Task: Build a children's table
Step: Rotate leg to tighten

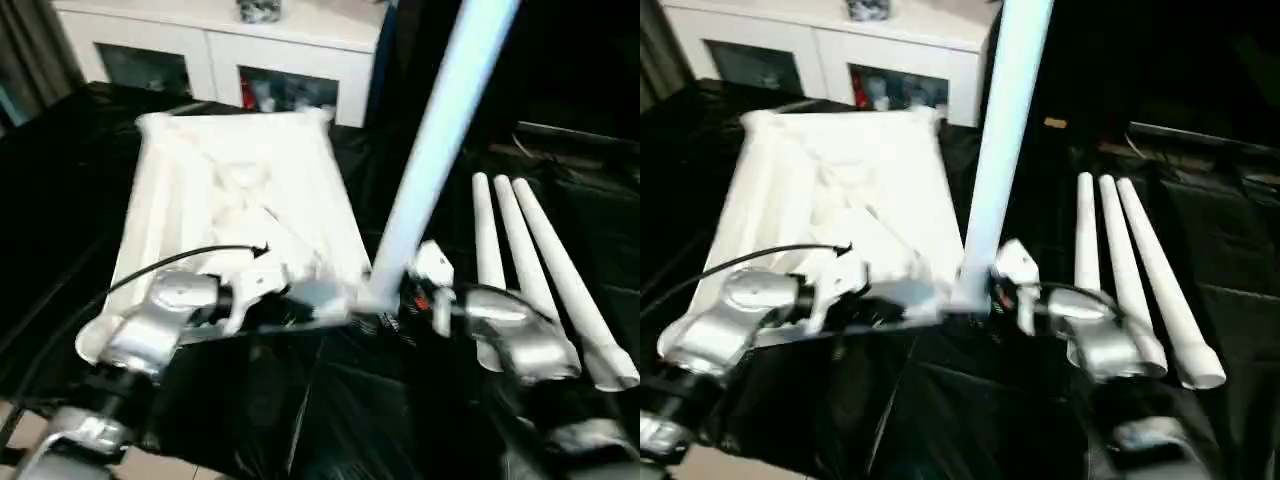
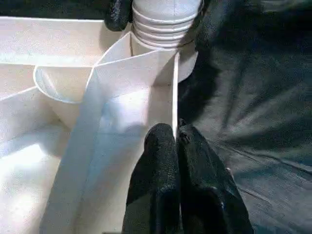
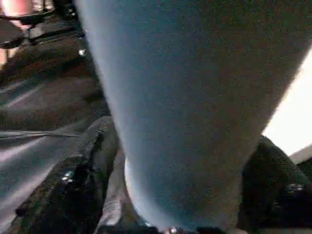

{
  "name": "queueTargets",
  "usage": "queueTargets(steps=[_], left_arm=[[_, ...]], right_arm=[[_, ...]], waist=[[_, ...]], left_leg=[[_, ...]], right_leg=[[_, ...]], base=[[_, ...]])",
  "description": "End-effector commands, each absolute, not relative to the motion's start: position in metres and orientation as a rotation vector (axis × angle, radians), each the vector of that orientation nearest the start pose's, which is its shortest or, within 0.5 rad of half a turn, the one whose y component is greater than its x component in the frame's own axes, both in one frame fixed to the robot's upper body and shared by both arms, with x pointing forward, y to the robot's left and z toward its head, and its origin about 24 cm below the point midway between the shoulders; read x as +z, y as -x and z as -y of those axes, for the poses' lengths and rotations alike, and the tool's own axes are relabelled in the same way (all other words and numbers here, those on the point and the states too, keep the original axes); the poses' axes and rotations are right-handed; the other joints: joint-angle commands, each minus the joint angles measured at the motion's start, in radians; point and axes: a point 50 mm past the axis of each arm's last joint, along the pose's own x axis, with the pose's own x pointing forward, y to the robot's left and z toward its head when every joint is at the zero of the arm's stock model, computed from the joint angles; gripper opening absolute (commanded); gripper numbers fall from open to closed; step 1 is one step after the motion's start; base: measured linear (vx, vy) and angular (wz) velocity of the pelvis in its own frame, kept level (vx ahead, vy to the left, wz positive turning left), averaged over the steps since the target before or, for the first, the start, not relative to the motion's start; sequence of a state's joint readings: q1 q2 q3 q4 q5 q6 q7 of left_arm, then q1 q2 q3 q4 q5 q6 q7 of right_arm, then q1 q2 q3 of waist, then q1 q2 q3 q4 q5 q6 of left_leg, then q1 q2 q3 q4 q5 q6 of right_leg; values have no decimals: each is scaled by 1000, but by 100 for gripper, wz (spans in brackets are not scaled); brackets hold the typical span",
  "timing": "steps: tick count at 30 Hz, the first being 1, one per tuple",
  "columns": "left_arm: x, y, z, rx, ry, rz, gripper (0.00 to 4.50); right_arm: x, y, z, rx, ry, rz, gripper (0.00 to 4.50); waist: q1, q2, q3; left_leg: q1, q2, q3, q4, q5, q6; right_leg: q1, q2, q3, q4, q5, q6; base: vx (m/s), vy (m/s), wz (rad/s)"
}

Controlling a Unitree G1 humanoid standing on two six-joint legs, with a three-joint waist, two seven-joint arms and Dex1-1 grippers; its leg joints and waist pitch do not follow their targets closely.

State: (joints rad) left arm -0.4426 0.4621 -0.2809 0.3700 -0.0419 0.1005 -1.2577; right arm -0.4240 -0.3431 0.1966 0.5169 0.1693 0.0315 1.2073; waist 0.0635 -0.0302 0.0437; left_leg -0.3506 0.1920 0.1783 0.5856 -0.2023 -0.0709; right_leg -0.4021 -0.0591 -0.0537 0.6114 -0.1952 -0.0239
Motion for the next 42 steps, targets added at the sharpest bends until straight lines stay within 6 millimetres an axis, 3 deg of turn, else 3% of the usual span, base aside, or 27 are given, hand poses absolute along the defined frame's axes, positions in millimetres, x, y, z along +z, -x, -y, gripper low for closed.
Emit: queueTargets(steps=[1,7,10,12,14,18,21,25,26,27,28,33,38,42], left_arm=[[52,-290,-146,-1399,-412,-409,0],[52,-290,-146,-1394,-398,-410,0],[51,-292,-143,-1349,-393,-405,0],[48,-297,-140,-1255,-409,-412,0],[47,-299,-139,-1222,-408,-415,0],[44,-302,-122,-1072,-353,-395,0],[41,-301,-104,-1012,-308,-384,0],[38,-298,-85,-1009,-271,-376,0],[37,-297,-82,-1014,-271,-377,0],[37,-297,-81,-1015,-276,-378,0],[37,-297,-81,-1017,-279,-377,0],[39,-300,-87,-1003,-308,-374,0],[42,-298,-102,-1075,-345,-365,0],[44,-294,-121,-1192,-392,-380,0]], right_arm=[[32,-281,126,1428,126,-319,330],[30,-279,122,1426,99,-327,297],[27,-285,120,1332,69,-329,277],[20,-300,118,1126,81,-329,270],[18,-305,117,1053,92,-328,269],[3,-323,112,704,62,-383,267],[-2,-326,101,592,29,-400,267],[0,-327,85,570,38,-378,267],[1,-327,79,587,23,-365,302],[2,-327,76,594,17,-357,323],[2,-327,75,595,18,-353,323],[7,-330,78,621,20,-316,380],[17,-326,89,792,41,-254,380],[21,-313,102,1007,75,-244,380]], waist=[[2,-3,-49],[1,-2,-52],[0,-2,-51],[-6,2,-44],[-14,2,-42],[-35,5,-41],[-32,5,-43],[-28,4,-45],[-27,0,-45],[-26,3,-47],[-27,4,-46],[-26,7,-47],[-24,7,-48],[-23,10,-52]], left_leg=[[1,45,-8,-69,-161,59],[0,43,-8,-66,-124,63],[0,42,-8,-66,-134,60],[3,42,-11,-73,-192,30],[2,42,-17,-78,-233,1],[2,38,-22,-79,-264,-24],[7,40,-18,-76,-264,-15],[3,39,-16,-76,-253,-3],[2,37,-16,-76,-248,0],[2,38,-16,-75,-245,5],[-1,37,-16,-76,-243,7],[0,39,-15,-77,-241,13],[-4,38,-16,-75,-242,29],[-6,38,-16,-72,-187,48]], right_leg=[[50,-81,51,-70,-181,-220],[53,-79,50,-65,-126,-228],[52,-80,49,-67,-140,-230],[45,-83,49,-79,-251,-212],[47,-87,47,-88,-371,-177],[43,-83,46,-95,-434,-152],[35,-82,50,-98,-414,-151],[36,-80,50,-94,-356,-159],[39,-78,49,-93,-343,-159],[39,-80,50,-91,-335,-160],[40,-79,49,-91,-332,-160],[41,-79,50,-88,-289,-173],[45,-80,50,-89,-295,-167],[52,-78,48,-78,-196,-196]], base=[[0,0,0],[0,0,0],[0,0,0],[0,0,0],[0,0,0],[0,0,0],[0,0,0],[0,0,0],[0,0,0],[0,0,0],[0,0,0],[0,0,0],[0,0,0],[0,0,0]])
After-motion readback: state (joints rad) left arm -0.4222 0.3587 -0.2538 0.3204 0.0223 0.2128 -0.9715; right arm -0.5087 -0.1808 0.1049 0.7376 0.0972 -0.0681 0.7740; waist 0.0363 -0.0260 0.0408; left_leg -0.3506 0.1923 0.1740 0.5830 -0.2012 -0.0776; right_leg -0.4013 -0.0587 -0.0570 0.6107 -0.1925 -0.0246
